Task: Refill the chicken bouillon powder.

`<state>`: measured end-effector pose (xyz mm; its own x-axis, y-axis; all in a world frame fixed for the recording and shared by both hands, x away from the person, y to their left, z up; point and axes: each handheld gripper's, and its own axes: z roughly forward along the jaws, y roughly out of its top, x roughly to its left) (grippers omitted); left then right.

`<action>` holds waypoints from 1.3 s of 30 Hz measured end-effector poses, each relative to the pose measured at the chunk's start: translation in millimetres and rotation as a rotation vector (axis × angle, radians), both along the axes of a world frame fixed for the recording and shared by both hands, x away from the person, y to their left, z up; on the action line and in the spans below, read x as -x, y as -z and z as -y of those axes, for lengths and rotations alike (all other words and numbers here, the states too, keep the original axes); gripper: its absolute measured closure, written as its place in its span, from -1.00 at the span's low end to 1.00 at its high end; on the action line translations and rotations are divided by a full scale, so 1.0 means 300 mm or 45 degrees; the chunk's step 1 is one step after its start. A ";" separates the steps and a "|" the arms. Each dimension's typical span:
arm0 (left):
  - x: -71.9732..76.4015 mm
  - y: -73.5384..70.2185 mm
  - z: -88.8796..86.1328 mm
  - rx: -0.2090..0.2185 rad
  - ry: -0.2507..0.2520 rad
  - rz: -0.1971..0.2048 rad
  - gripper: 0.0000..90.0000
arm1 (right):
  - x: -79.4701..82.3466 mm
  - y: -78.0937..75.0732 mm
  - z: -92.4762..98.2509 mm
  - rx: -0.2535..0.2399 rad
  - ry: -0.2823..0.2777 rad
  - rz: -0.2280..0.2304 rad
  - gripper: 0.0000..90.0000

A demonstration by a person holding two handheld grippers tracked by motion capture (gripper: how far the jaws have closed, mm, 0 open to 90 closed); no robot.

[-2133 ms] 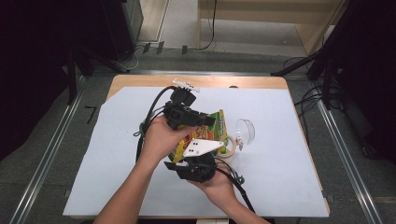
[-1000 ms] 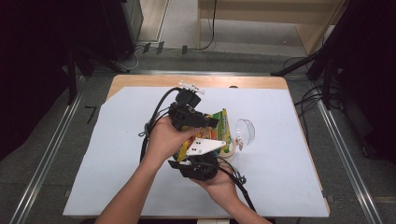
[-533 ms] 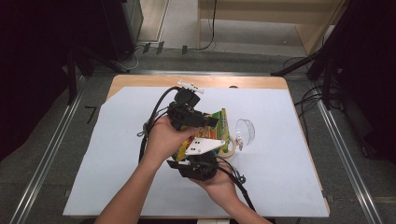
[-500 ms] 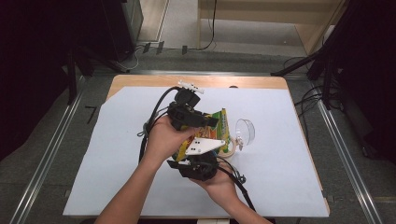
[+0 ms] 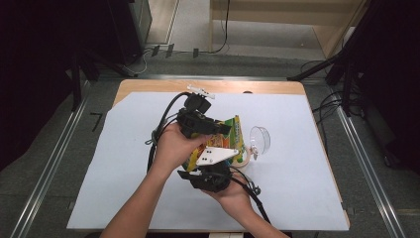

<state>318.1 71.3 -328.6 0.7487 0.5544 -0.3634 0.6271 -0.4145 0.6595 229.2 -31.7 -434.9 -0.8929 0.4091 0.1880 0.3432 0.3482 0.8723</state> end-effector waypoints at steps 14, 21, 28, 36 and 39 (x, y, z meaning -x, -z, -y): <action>-0.004 -0.007 -0.013 0.022 -0.003 0.012 0.75 | 0.000 -0.009 -0.007 -0.005 0.001 0.011 0.63; -0.002 -0.012 -0.008 0.007 0.008 0.005 0.74 | -0.001 -0.006 -0.010 -0.015 -0.003 0.004 0.62; -0.029 -0.004 0.004 -0.003 0.027 -0.034 0.73 | -0.011 -0.004 -0.005 -0.012 0.001 -0.007 0.63; -0.043 -0.009 0.003 -0.003 0.044 -0.031 0.70 | -0.022 -0.006 -0.013 -0.034 0.054 -0.020 0.62; -0.036 -0.011 -0.009 0.004 0.044 -0.022 0.69 | -0.017 -0.004 -0.023 0.004 0.082 0.050 0.60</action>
